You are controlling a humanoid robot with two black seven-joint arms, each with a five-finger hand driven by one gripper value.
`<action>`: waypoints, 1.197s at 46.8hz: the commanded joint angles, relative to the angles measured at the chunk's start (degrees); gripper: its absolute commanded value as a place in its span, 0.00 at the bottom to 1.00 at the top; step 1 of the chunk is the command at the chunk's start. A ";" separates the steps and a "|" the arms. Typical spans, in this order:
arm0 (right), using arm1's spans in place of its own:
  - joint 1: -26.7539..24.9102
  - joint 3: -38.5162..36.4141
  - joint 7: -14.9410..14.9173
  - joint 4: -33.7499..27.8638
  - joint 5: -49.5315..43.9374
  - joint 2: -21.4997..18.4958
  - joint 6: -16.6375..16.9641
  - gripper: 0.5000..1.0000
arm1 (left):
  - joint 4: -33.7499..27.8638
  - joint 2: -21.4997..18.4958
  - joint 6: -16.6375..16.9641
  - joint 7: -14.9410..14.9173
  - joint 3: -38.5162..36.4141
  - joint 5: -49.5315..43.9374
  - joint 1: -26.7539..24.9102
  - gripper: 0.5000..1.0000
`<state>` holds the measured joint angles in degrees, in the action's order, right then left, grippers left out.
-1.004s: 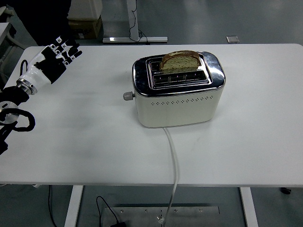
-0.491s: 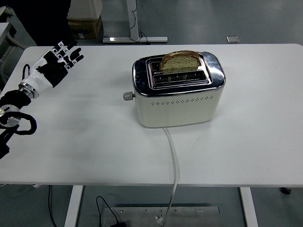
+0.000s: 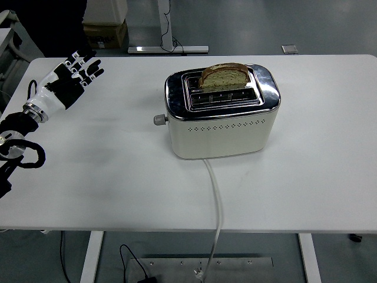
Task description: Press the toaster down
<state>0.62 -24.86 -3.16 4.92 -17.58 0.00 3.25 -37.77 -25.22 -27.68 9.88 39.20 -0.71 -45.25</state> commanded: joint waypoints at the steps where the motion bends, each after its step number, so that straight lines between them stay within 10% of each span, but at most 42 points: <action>1: 0.00 -0.01 0.00 0.00 0.00 0.00 0.00 1.00 | -0.02 0.00 0.00 -0.04 0.00 0.01 -0.01 1.00; 18: 0.00 -0.01 0.00 0.00 0.00 0.00 0.00 1.00 | -2.74 -1.76 0.00 -0.74 -0.26 0.97 -0.63 1.00; 34: 0.00 -0.01 0.00 0.00 0.00 0.00 0.00 1.00 | -19.88 -14.85 0.88 -1.09 -1.23 2.81 -0.54 1.00; 56: 0.00 -0.01 0.00 0.00 0.00 0.00 0.00 1.00 | -30.60 -21.53 -7.32 -8.03 -2.37 36.20 -2.56 1.00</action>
<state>0.62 -24.87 -3.16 4.92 -17.58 0.00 3.25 -67.85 -46.11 -34.74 2.65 37.20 31.46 -47.49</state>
